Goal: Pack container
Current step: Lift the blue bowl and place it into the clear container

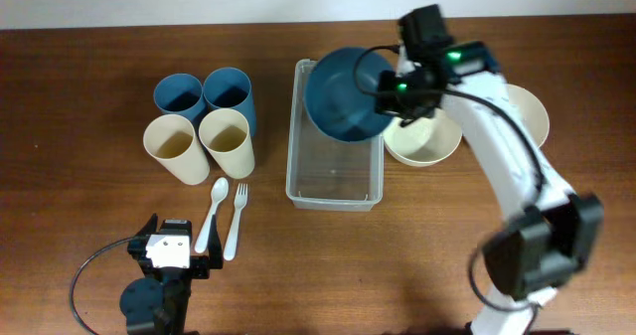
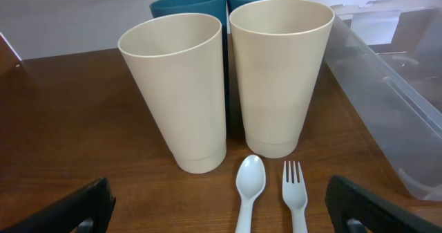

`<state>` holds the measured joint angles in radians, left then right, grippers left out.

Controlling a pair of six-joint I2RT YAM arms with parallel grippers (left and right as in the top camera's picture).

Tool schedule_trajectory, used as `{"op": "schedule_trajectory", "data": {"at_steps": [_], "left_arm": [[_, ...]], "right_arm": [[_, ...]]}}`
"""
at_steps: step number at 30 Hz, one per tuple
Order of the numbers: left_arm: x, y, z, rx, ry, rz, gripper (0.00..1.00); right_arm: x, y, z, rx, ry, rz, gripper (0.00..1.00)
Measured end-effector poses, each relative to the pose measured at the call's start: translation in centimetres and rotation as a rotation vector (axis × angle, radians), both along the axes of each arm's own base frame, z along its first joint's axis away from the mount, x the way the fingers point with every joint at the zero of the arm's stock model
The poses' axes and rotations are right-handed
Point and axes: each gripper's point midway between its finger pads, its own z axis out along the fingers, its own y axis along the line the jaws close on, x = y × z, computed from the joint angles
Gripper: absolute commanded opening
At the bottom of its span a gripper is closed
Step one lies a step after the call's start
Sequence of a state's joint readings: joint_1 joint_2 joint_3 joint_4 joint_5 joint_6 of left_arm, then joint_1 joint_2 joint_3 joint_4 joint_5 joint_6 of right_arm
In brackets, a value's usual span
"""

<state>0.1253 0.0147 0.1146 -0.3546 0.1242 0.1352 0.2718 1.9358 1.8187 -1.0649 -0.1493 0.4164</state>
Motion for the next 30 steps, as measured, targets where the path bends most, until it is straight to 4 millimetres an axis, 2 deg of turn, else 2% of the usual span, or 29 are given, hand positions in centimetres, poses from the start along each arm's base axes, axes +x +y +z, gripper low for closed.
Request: {"op": "schedule_trajectory", "data": {"at_steps": [4, 6, 12, 16, 30], "left_arm": [[0.0, 0.0, 0.0, 0.0, 0.0, 0.0, 1.0], [0.0, 0.0, 0.0, 0.0, 0.0, 0.0, 1.0], [0.0, 0.0, 0.0, 0.0, 0.0, 0.0, 1.0], [0.0, 0.0, 0.0, 0.0, 0.0, 0.0, 1.0], [0.0, 0.0, 0.0, 0.0, 0.0, 0.0, 1.0]], "right_arm": [[2.2, 0.9, -2.3, 0.012, -0.014, 0.005, 0.04], [3.0, 1.2, -2.8, 0.017, -0.03, 0.004, 0.04], [5.2, 1.8, -2.4, 0.04, -0.109, 0.004, 0.04], [5.8, 2.0, -2.4, 0.044, -0.127, 0.005, 0.04], [6.0, 2.1, -5.5, 0.034, -0.073, 0.005, 0.04]]}}
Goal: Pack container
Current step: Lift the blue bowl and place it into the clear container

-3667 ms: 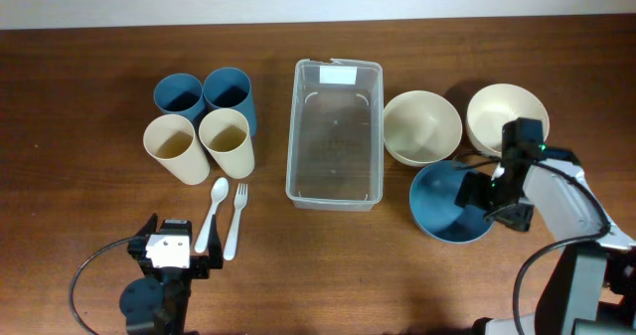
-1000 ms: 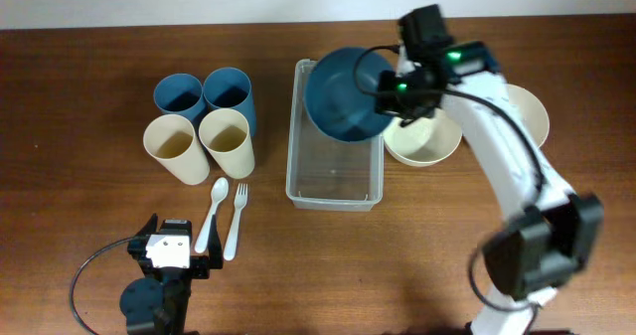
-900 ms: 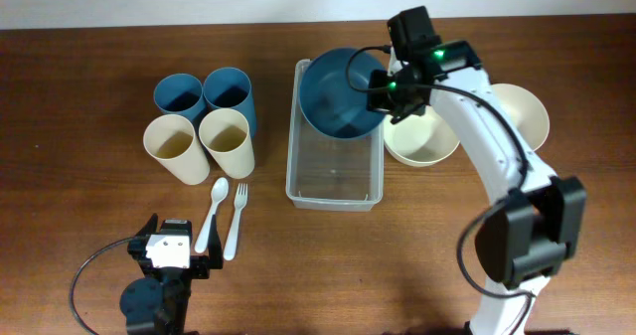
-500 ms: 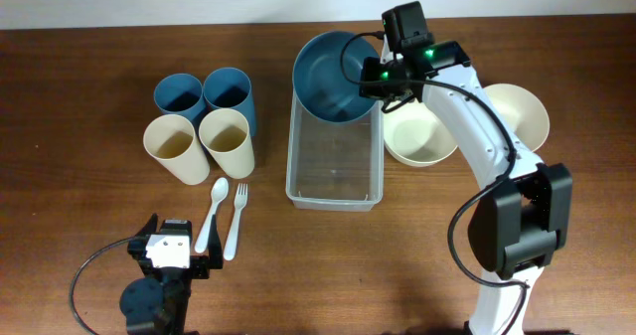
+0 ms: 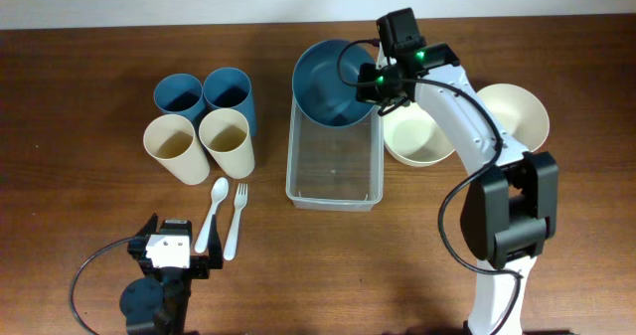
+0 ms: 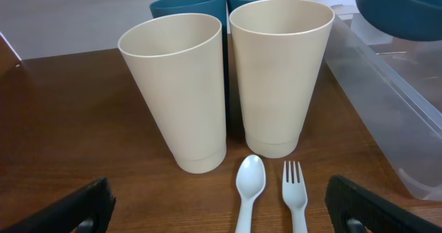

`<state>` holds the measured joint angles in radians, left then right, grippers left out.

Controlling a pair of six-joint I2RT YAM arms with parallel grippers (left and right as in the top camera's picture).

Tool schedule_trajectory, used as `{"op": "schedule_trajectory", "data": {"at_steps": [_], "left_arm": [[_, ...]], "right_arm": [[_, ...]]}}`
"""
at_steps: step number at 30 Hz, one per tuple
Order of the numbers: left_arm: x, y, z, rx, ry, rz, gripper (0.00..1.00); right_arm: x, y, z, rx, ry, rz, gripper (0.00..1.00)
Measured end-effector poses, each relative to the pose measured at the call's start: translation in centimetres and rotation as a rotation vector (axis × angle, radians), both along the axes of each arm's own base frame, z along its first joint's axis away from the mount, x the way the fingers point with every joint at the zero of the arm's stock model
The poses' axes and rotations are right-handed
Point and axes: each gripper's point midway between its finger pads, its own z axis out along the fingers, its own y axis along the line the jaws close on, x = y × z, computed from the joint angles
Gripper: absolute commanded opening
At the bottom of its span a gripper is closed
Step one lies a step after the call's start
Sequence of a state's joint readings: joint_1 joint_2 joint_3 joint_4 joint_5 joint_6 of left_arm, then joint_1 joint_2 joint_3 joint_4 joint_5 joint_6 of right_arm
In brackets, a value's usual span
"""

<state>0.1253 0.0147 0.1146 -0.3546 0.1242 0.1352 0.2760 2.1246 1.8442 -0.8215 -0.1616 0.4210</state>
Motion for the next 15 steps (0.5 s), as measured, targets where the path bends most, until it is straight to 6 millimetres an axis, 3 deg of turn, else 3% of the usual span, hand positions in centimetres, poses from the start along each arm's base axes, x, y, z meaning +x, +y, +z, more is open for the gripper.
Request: {"op": "schedule_trajectory", "data": {"at_steps": [11, 14, 15], "left_arm": [[0.0, 0.0, 0.0, 0.0, 0.0, 0.0, 0.99], [0.0, 0.0, 0.0, 0.0, 0.0, 0.0, 1.0], [0.0, 0.0, 0.0, 0.0, 0.0, 0.0, 1.0]], "right_arm": [[0.29, 0.38, -0.42, 0.016, -0.002, 0.009, 0.05], [0.29, 0.41, -0.43, 0.019, 0.0, 0.005, 0.21], [0.3, 0.45, -0.41, 0.021, -0.001, 0.007, 0.22]]}}
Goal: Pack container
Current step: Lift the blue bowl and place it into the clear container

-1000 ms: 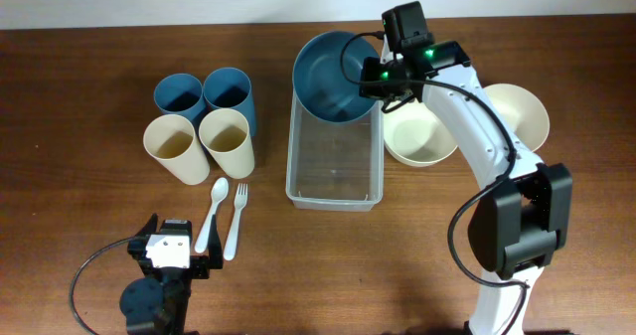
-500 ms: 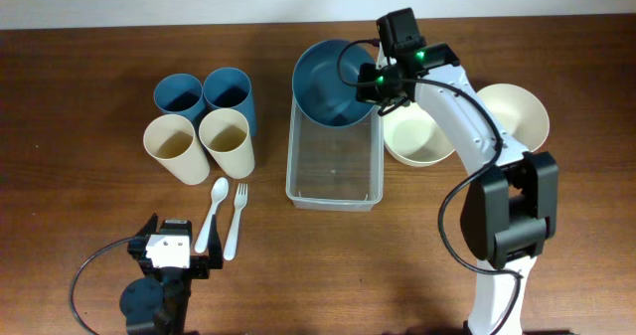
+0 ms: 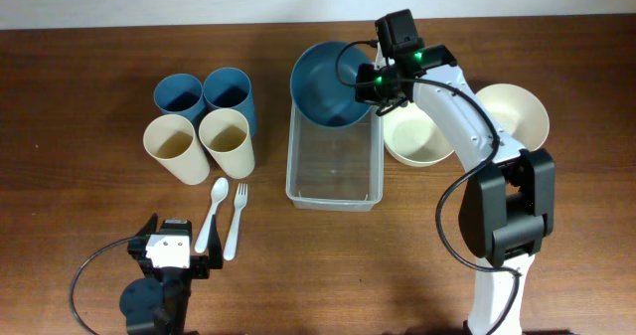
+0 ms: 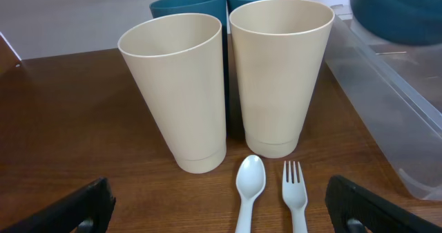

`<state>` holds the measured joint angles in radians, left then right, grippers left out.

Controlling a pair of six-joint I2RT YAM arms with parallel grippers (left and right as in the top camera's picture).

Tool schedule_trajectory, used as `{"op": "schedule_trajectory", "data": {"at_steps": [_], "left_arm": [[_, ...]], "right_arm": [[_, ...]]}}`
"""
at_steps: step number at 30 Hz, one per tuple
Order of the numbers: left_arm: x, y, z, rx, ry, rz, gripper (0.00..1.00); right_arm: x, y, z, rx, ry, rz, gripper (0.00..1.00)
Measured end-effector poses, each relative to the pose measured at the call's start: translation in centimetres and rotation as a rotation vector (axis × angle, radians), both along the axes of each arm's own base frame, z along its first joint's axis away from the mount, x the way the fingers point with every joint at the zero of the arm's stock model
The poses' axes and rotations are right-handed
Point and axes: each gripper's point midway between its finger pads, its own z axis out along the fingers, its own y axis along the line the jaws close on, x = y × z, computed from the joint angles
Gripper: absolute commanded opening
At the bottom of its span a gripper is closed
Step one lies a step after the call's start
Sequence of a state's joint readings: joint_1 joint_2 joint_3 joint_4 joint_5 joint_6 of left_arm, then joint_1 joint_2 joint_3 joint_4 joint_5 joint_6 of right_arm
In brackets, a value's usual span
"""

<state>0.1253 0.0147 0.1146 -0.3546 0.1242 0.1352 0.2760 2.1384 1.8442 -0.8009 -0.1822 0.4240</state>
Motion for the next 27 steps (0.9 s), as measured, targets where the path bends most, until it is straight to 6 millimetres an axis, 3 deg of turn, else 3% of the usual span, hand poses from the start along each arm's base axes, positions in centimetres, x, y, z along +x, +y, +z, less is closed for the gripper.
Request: {"op": "schedule_trajectory", "data": {"at_steps": [12, 14, 20, 24, 27], "left_arm": [[0.0, 0.0, 0.0, 0.0, 0.0, 0.0, 0.99], [0.0, 0.0, 0.0, 0.0, 0.0, 0.0, 1.0], [0.0, 0.0, 0.0, 0.0, 0.0, 0.0, 1.0], [0.0, 0.0, 0.0, 0.0, 0.0, 0.0, 0.99], [0.0, 0.0, 0.0, 0.0, 0.0, 0.0, 1.0]], "right_arm": [[0.1, 0.2, 0.2, 0.007, -0.006, 0.009, 0.32], [0.1, 0.4, 0.5, 0.012, -0.009, 0.027, 0.37], [-0.8, 0.0, 2.6, -0.008, 0.017, 0.072, 0.38], [-2.9, -2.0, 4.6, -0.041, 0.093, 0.057, 0.46], [-4.1, -5.8, 6.4, -0.107, 0.131, -0.013, 0.48]]}}
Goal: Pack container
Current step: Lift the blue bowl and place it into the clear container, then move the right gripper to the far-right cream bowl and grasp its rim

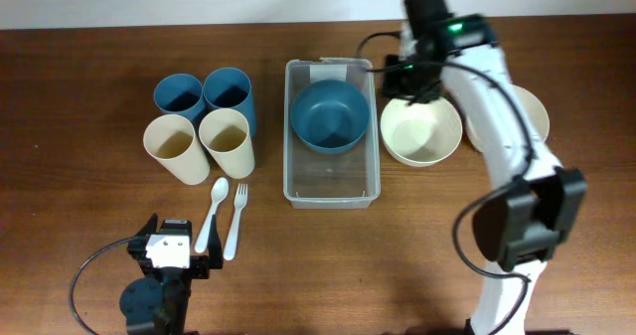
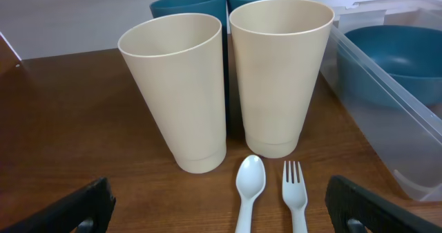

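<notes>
The clear plastic container point(image 1: 333, 181) lies mid-table, and the dark blue bowl point(image 1: 327, 114) now rests inside its far half; the left wrist view also shows the bowl point(image 2: 397, 60) in the container point(image 2: 387, 133). My right gripper point(image 1: 397, 79) hovers open between the container's right wall and the nearer cream bowl point(image 1: 421, 136), holding nothing. A second cream bowl point(image 1: 535, 111) is partly hidden behind the arm. My left gripper point(image 2: 224, 216) sits open and low at the table's front, facing a white spoon point(image 2: 248, 184) and fork point(image 2: 295, 191).
Two cream cups point(image 1: 170, 144) point(image 1: 228, 136) and two blue cups point(image 1: 180, 94) point(image 1: 230, 88) stand clustered left of the container. The spoon point(image 1: 211, 214) and fork point(image 1: 236, 219) lie just in front of them. The left arm's base point(image 1: 164, 275) is at the front left.
The blue bowl was held tilted over the container's far end; it now sits flat inside the container. The right gripper has let it go and moved right, over the cream bowl's rim.
The right gripper held the blue bowl above the container's far right corner. It then had the bowl over the far end of the container, a little further left each time. Now the bowl lies inside and the gripper is off it. The left arm stayed still.
</notes>
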`<state>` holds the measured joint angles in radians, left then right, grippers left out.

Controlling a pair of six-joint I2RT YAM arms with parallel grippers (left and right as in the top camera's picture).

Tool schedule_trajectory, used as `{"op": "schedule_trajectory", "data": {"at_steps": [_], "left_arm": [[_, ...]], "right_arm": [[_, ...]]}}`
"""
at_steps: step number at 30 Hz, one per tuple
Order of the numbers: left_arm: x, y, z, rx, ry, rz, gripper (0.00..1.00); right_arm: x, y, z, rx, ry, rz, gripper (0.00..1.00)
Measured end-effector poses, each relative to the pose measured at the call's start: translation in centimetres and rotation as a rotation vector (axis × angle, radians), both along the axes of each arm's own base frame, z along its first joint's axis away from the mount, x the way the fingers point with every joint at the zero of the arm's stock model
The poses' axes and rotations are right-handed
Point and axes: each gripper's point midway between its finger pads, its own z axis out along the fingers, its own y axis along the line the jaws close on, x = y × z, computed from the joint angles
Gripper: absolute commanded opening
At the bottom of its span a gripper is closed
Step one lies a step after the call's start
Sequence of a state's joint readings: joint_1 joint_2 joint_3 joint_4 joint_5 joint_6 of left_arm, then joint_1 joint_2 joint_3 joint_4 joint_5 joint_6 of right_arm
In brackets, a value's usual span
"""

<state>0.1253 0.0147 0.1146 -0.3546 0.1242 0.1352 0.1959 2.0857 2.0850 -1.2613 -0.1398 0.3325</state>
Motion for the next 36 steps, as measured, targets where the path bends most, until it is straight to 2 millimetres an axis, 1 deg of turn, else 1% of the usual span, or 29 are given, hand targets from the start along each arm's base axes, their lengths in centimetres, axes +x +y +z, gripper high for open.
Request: {"op": "schedule_trajectory", "data": {"at_steps": [2, 3, 6, 7, 8, 9, 12, 16, 18, 19, 20, 22, 24, 26, 29, 30, 33, 34, 36], "left_arm": [[0.0, 0.0, 0.0, 0.0, 0.0, 0.0, 0.99], [0.0, 0.0, 0.0, 0.0, 0.0, 0.0, 1.0], [0.0, 0.0, 0.0, 0.0, 0.0, 0.0, 1.0], [0.0, 0.0, 0.0, 0.0, 0.0, 0.0, 1.0], [0.0, 0.0, 0.0, 0.0, 0.0, 0.0, 1.0], [0.0, 0.0, 0.0, 0.0, 0.0, 0.0, 1.0], [0.0, 0.0, 0.0, 0.0, 0.0, 0.0, 1.0], [0.0, 0.0, 0.0, 0.0, 0.0, 0.0, 1.0], [0.0, 0.0, 0.0, 0.0, 0.0, 0.0, 1.0], [0.0, 0.0, 0.0, 0.0, 0.0, 0.0, 1.0], [0.0, 0.0, 0.0, 0.0, 0.0, 0.0, 1.0], [0.0, 0.0, 0.0, 0.0, 0.0, 0.0, 1.0], [0.0, 0.0, 0.0, 0.0, 0.0, 0.0, 0.99], [0.0, 0.0, 0.0, 0.0, 0.0, 0.0, 0.99], [0.0, 0.0, 0.0, 0.0, 0.0, 0.0, 1.0], [0.0, 0.0, 0.0, 0.0, 0.0, 0.0, 1.0], [0.0, 0.0, 0.0, 0.0, 0.0, 0.0, 1.0], [0.0, 0.0, 0.0, 0.0, 0.0, 0.0, 1.0], [0.0, 0.0, 0.0, 0.0, 0.0, 0.0, 1.0]], "right_arm": [[-0.5, -3.0, 1.0, -0.042, 0.011, -0.058, 0.47], [-0.9, -4.9, 1.4, -0.063, 0.022, -0.1, 0.47], [-1.4, -9.5, 1.3, -0.098, 0.054, -0.197, 0.48], [-1.5, -12.0, 0.9, -0.111, 0.064, -0.252, 0.49], [-1.5, -12.4, 0.9, -0.114, 0.065, -0.26, 0.49], [-1.5, -14.2, 0.7, -0.121, 0.066, -0.301, 0.49], [-1.3, -18.5, 0.8, -0.134, 0.043, -0.397, 0.49], [-1.9, -24.1, 0.8, -0.144, 0.034, -0.519, 0.5], [-2.4, -26.4, 0.3, -0.149, 0.041, -0.571, 0.5], [-2.7, -28.1, -0.5, -0.15, 0.057, -0.607, 0.51], [-2.7, -28.3, -0.7, -0.151, 0.061, -0.611, 0.53], [-2.9, -29.7, -2.1, -0.151, 0.087, -0.636, 0.54], [-2.9, -30.7, -3.8, -0.147, 0.118, -0.654, 0.54], [-3.0, -31.2, -5.4, -0.144, 0.152, -0.663, 0.54], [-3.2, -31.6, -7.8, -0.137, 0.203, -0.667, 0.54], [-3.3, -31.6, -8.8, -0.134, 0.226, -0.665, 0.54], [-3.4, -31.4, -10.9, -0.125, 0.27, -0.66, 0.54], [-3.4, -31.4, -11.6, -0.121, 0.285, -0.658, 0.52], [-3.6, -31.3, -13.1, -0.117, 0.317, -0.654, 0.41]]}}
